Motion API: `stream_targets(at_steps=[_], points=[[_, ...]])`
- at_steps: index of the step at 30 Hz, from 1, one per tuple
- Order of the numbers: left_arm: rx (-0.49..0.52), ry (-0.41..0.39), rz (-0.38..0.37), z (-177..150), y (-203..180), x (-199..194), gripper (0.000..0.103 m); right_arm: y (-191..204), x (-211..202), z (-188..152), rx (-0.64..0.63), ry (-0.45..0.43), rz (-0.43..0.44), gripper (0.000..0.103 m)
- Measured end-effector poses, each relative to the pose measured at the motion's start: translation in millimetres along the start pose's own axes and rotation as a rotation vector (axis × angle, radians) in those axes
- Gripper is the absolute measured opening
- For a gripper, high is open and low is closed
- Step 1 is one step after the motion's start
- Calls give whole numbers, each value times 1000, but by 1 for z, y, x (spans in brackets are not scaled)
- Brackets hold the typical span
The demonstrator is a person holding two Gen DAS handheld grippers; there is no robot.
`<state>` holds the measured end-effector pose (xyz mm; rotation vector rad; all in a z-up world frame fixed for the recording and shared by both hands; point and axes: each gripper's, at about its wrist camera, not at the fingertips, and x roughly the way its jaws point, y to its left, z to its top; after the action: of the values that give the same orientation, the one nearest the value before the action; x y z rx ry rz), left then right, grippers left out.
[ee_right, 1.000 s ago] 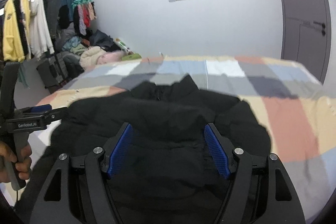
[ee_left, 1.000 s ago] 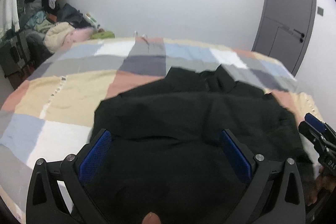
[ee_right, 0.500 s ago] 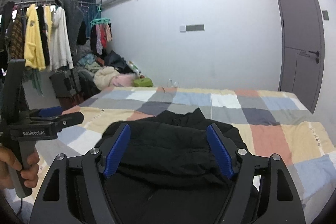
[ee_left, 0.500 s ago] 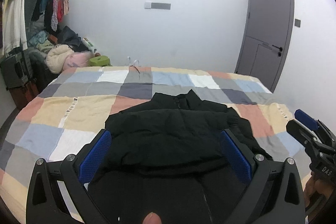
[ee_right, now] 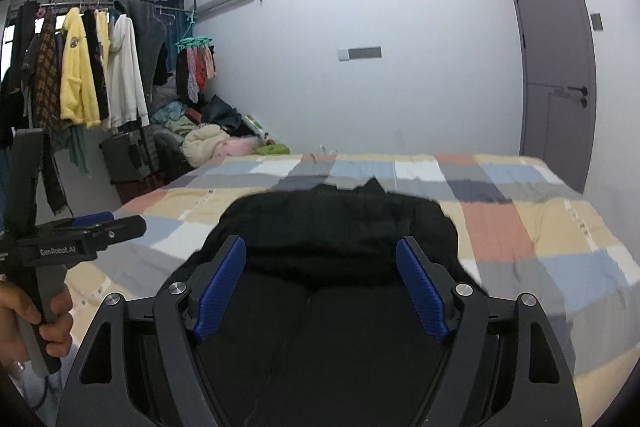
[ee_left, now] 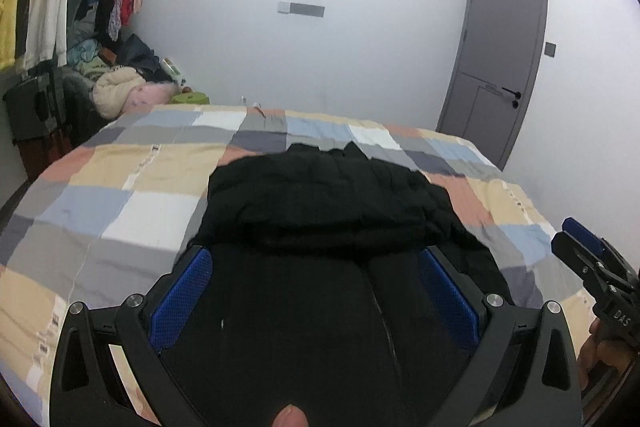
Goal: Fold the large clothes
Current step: 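Move both tools to the hem of the black jacket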
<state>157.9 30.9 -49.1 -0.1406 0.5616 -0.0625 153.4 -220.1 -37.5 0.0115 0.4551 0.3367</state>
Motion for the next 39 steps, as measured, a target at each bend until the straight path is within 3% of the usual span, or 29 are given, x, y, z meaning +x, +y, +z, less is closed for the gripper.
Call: stream_targets(at_steps=[5,9,14,20,24,31,39], points=[[12,15,0,-19,4,-25,103,-6,-23,-5,12,21,-3,77],[-17,25,2,-15,21,-47,103,-19,-41,13,20,51,4,77],[-121,12,2,-4,70,-85,103,-51,-78,45,41,60,3,77],[-203,-26,64,16,139,-130,103,-97,-114,78,25,62,-73,77],[-248,-16,64,19,181,-145,103,-124,-128,84,41,58,-101,77],[-286,68,44,-15,214,-115,103,-145,-100,37,80,146,-67,79],[-327,207,-81,-82,208,-38,103,-152,-43,-53,147,327,-13,79]])
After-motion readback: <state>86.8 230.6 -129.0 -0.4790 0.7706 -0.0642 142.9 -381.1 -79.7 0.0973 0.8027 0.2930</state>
